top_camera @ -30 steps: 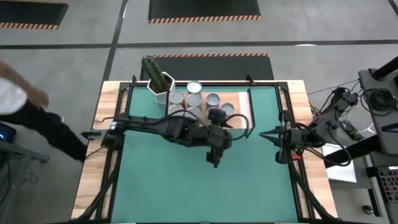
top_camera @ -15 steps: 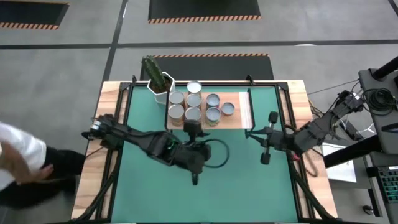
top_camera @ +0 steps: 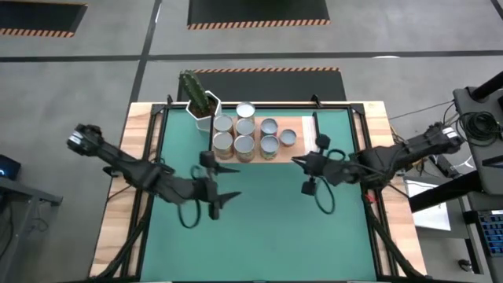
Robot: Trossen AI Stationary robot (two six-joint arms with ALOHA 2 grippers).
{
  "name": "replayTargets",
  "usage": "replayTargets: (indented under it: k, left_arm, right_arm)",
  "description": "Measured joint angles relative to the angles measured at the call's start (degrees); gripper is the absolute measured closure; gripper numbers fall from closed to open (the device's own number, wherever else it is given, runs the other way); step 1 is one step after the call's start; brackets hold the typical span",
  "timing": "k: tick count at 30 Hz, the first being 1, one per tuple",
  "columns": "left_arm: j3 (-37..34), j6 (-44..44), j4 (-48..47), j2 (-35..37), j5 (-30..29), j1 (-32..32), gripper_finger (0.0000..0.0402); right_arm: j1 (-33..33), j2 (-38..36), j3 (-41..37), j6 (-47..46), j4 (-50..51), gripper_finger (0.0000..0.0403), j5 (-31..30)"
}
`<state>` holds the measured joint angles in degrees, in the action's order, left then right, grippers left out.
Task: Pick and place cans onto a shelf
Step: Put the canned pineapple rings on the shelf
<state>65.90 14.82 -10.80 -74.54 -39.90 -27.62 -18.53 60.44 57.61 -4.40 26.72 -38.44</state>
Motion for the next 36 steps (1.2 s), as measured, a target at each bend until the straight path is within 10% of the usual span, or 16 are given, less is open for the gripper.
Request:
replayTargets:
  k: [18,36]
  left_arm:
    - [-18.83,-0.3,8.43,19.7,-0.24,0.13,0.0122]
    - [-18.83,-0.54,8.18,19.52,-0.2,0.13,0.0122]
  right_arm:
    - [31.85,4.59,4.08,7.71,3.9,0.0394,30.52]
    - [34.32,9.05,1.85,11.31,0.79,0.0394,32.95]
